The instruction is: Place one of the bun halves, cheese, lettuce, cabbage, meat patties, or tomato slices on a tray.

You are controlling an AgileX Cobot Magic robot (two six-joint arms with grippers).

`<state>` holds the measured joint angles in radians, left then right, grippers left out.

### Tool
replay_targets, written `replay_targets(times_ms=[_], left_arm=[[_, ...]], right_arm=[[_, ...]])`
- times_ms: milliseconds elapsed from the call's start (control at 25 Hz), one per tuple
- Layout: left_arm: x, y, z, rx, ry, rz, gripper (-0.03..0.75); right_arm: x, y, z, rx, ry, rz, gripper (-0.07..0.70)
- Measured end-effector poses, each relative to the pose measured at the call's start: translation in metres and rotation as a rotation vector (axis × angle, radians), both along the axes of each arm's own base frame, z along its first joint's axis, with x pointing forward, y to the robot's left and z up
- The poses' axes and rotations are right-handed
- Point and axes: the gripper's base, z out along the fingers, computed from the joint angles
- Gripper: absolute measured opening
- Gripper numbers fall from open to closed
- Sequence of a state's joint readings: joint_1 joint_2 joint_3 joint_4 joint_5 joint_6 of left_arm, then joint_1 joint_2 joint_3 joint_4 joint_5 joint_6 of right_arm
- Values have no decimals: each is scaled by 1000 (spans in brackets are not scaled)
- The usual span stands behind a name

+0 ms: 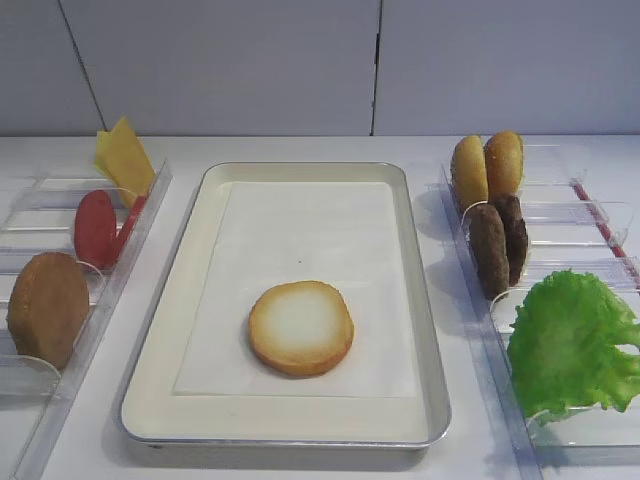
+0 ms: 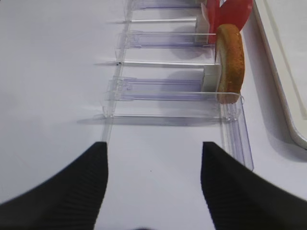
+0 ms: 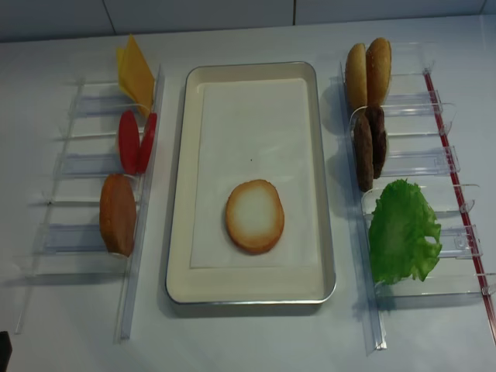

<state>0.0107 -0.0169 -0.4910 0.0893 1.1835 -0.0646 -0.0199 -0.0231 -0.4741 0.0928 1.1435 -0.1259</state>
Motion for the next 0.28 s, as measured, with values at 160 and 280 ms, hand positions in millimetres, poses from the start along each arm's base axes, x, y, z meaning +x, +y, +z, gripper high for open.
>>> replay_targets(times_ms=[160, 280], left_arm=[[0, 0, 0, 0, 0, 0, 409], [0, 0, 0, 0, 0, 0, 409]], right_arm=[[0, 0, 0, 0, 0, 0, 322], [0, 0, 0, 0, 0, 0, 322]])
